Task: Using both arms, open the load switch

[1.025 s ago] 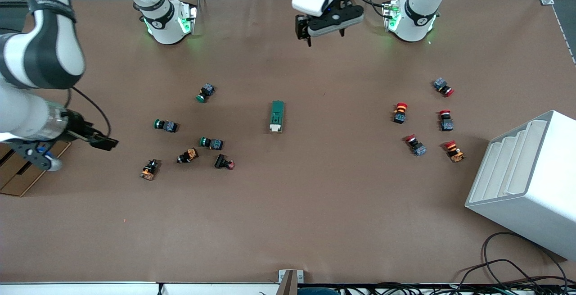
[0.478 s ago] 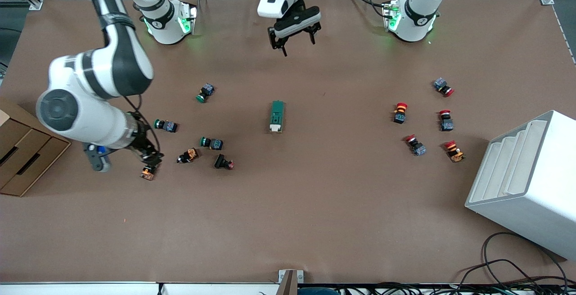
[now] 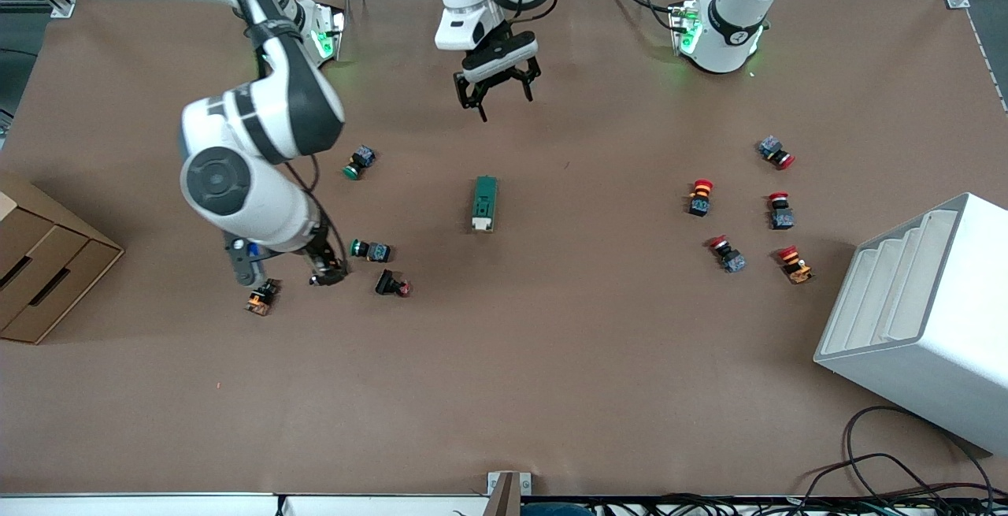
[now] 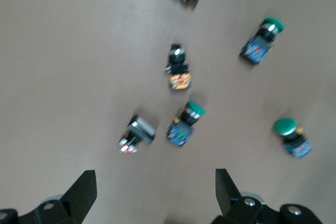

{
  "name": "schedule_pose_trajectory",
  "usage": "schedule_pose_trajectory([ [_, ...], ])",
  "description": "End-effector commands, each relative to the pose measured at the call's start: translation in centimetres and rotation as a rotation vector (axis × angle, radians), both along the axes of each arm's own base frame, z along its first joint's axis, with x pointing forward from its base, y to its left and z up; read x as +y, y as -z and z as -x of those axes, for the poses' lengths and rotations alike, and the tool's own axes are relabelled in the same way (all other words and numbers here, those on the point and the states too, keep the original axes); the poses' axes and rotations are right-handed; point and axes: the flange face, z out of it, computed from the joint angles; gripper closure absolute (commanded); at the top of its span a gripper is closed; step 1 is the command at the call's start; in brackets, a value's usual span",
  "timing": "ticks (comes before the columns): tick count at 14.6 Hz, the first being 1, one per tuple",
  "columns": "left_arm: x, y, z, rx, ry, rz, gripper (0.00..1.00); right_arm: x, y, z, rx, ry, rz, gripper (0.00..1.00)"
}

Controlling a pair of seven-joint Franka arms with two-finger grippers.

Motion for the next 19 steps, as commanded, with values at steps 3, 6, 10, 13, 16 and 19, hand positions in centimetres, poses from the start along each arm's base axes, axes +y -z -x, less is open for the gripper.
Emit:
schedule_pose_trajectory([
  [3, -2.5, 4.3, 1.5, -0.170, -0.089, 0.091, 0.00, 5.5, 3.2, 1.8, 0.033, 0.083, -0.019, 0.00],
  [6, -3.4, 7.4, 2.7, -0.250, -0.056, 0.104, 0.00, 10.1, 3.7, 5.4, 0.126, 0.126, -0.015, 0.00],
  [10, -4.0, 12.3, 2.7, -0.332, 0.078, 0.071, 0.00, 12.7, 7.2, 6.2, 0.134, 0.161, -0.024, 0.00],
  [13, -4.0, 14.3, 3.0, -0.360, 0.128, 0.048, 0.00, 13.6, 9.9, 5.4, 0.131, 0.231, -0.060, 0.00],
  [16, -4.0, 16.8, 3.4, -0.409, 0.152, 0.052, 0.00, 14.4, 12.3, 4.5, 0.123, 0.278, -0.057, 0.00],
  [19, -4.0, 19.4, 4.2, -0.470, 0.152, 0.059, 0.00, 15.7, 13.1, 4.8, 0.124, 0.267, -0.053, 0.00],
])
